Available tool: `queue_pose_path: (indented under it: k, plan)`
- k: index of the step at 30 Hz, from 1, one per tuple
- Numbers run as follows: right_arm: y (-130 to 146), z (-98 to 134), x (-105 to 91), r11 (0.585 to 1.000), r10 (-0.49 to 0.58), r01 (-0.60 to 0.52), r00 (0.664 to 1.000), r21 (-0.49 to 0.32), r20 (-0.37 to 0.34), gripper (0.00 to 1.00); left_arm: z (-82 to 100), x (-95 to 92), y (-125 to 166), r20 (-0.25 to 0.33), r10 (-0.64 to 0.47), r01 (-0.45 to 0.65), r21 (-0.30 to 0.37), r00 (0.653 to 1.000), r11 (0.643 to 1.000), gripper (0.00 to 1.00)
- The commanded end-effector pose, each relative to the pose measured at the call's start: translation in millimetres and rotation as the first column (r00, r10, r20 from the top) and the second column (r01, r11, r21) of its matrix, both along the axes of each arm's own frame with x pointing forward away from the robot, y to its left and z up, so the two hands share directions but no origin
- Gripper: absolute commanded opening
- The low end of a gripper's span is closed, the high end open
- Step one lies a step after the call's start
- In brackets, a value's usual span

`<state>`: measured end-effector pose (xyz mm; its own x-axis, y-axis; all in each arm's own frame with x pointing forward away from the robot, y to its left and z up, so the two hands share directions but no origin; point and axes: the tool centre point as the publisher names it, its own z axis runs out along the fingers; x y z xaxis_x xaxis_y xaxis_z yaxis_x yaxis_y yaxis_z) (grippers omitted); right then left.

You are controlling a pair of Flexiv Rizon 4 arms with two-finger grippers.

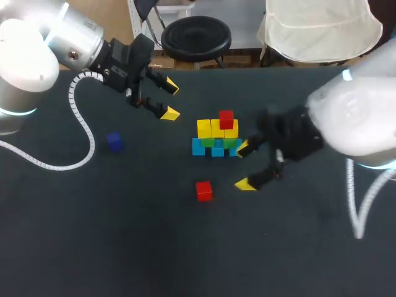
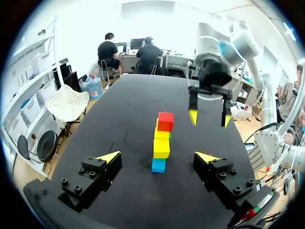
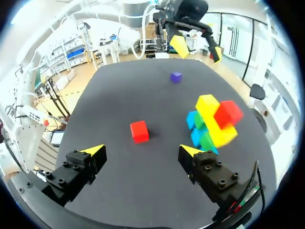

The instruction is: Place the blue cubes, place green cubes on the blue cubes, place the yellow cubes on the green cubes, then place the red cubes on the yellow cubes, and place purple cube on the red cubes.

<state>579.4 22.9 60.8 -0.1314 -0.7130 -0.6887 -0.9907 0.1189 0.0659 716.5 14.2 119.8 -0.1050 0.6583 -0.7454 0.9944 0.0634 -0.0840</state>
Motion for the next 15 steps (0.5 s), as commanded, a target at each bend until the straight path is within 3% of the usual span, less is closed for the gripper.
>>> queue_pose_path:
  k: [1,9,15]
  plan:
    - [-47.7,46.2,-19.4,0.997,-0.073,0.075,0.994,-0.018,0.079,1.0,-0.7,1.0,0.2,0.0,-0.002,0.002,-0.002,1.0,1.0,1.0]
    - [-87.9,72.5,-5.8,0.999,-0.03,0.032,0.989,-0.016,0.144,1.0,-0.7,1.0,0.2,0.0,-0.002,0.002,-0.002,1.0,1.0,1.0]
    - [-107.9,84.7,19.9,0.999,0.046,-0.048,0.989,0.012,0.143,1.0,-0.7,1.0,0.2,0.0,-0.002,0.002,-0.002,1.0,1.0,1.0]
